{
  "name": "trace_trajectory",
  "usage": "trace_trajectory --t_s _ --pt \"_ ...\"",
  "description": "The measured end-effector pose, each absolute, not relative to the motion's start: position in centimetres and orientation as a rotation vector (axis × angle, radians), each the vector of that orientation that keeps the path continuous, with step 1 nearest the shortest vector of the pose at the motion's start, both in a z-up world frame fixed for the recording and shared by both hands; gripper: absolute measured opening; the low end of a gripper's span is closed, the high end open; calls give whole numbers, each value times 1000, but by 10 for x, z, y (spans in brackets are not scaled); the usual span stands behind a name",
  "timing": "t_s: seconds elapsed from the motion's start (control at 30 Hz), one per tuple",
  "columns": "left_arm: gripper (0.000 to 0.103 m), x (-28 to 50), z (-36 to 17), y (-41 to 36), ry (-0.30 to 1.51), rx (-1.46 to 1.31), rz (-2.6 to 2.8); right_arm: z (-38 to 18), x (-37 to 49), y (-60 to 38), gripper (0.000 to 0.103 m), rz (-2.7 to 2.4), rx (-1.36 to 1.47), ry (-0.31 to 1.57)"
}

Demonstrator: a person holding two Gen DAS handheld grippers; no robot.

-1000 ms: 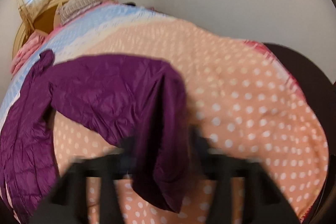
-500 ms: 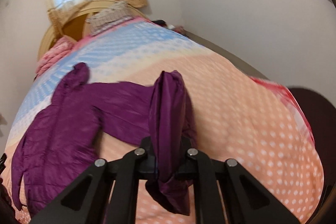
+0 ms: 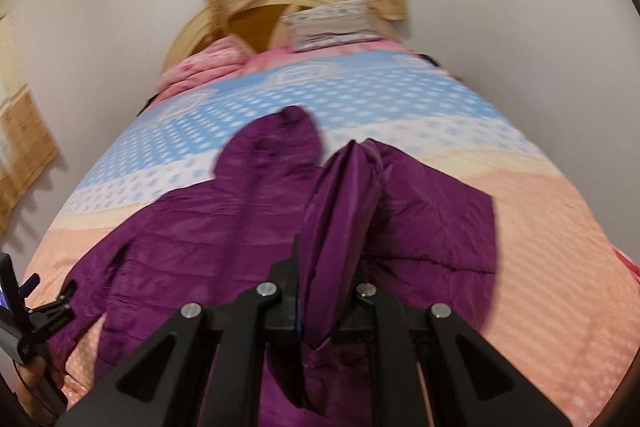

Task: Fold large clothes
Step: 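Grasp the jacket sleeve cuff with the right tool and lift it, then carry the sleeve across the jacket body and release it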

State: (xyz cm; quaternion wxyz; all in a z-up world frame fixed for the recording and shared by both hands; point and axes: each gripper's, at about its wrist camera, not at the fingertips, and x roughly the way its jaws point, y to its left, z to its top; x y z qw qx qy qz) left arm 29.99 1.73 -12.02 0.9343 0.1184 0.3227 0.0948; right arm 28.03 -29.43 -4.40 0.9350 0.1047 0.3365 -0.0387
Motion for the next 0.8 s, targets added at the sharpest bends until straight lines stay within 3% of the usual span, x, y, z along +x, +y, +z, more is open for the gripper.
trace_trajectory --t_s 0.43,0.53,0.57,0.63,0.8 --pt "102 310 -138 29 693 291 269 -121 371 -195 12 128 223 782" --pt "102 314 -136 23 690 294 279 -132 382 -183 25 178 229 801" --pt "102 315 -134 21 685 293 284 -134 382 -183 49 199 242 812" --pt "102 317 -132 17 678 287 288 -130 374 -187 64 216 256 803" --pt "102 330 -131 -3 669 247 284 -112 340 -208 68 208 214 757"
